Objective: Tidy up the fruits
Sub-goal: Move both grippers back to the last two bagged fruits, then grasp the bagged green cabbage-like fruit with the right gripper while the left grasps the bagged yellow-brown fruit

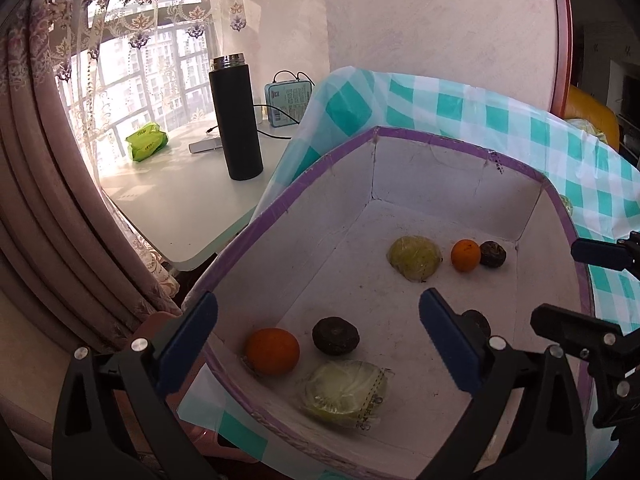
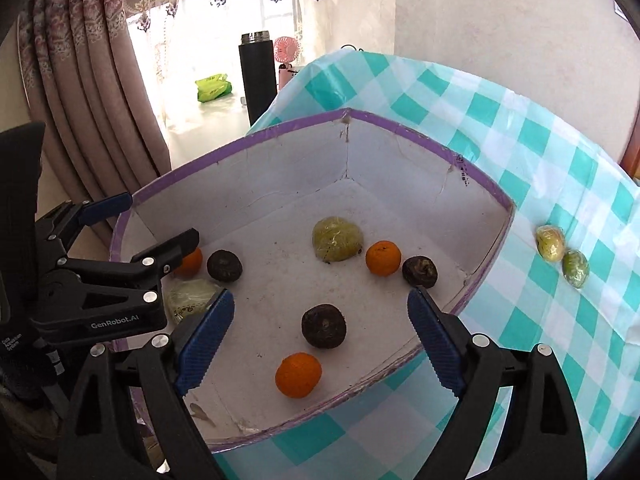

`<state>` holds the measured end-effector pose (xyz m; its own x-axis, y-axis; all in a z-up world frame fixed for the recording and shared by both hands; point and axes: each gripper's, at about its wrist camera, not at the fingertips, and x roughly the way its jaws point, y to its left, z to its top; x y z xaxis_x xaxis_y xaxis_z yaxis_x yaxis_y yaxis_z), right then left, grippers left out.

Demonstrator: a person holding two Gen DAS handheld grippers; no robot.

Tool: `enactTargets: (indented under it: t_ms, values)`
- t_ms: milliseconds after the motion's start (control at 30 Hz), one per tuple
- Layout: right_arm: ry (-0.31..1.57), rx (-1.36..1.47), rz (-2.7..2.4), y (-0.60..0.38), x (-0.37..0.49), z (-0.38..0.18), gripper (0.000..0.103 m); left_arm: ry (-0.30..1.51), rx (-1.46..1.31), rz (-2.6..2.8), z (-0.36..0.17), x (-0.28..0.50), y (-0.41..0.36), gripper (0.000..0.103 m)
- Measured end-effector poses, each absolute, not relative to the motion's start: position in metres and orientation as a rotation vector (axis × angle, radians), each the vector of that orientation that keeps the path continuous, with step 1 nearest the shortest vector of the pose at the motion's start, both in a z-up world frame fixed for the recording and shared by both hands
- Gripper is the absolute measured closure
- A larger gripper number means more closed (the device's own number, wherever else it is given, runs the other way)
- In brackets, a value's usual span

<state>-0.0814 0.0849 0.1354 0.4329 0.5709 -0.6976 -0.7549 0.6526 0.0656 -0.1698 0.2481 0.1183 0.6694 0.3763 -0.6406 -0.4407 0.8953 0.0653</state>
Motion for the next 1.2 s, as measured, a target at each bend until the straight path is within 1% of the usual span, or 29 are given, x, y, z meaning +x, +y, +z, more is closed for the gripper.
enactTargets:
  t_ms: [67, 200, 300, 433, 533, 600, 733, 900, 1000, 1200]
  values:
    - [0.691, -0.188, 0.827, 0.062, -0.079, 0.145, 0.016, 0.658, -0.095, 0.462, 0.130, -0.170, 0.237, 0.002]
    - [0.613, 0.033, 0.764, 0.001, -0.064, 0.151, 0.016, 0.482, -0.107, 0.400, 0.165, -0.178, 0.196, 0.002]
    - [0.607, 0.184, 0.665, -0.051, -0.047, 0.142, 0.016, 0.372, -0.036, 0.314, 0.182, -0.177, 0.146, 0.002]
    - [0.643, 0.226, 0.474, -0.106, -0.025, 0.118, 0.016, 0.300, 0.074, 0.121, 0.184, -0.160, 0.069, 0.002]
    - [0.680, 0.222, 0.345, -0.142, -0.004, 0.095, 0.016, 0.341, 0.100, -0.075, 0.167, -0.128, 0.017, 0.002]
    - [0.702, 0.217, 0.260, -0.162, 0.013, 0.080, 0.016, 0.408, 0.049, -0.196, 0.147, -0.097, -0.007, 0.002]
    - [0.743, 0.238, 0.119, -0.200, 0.050, 0.055, 0.016, 0.569, -0.072, -0.271, 0.102, -0.025, -0.026, 0.002]
    - [0.795, 0.276, 0.053, -0.219, 0.090, 0.037, 0.016, 0.725, -0.023, -0.175, 0.047, 0.037, -0.034, 0.002]
    - [0.802, 0.258, 0.072, -0.213, 0.108, 0.032, 0.016, 0.768, -0.036, -0.155, 0.034, 0.054, -0.028, 0.002]
    - [0.829, 0.173, 0.112, -0.185, 0.141, 0.028, 0.016, 0.769, -0.039, -0.131, 0.034, 0.082, -0.022, 0.002]
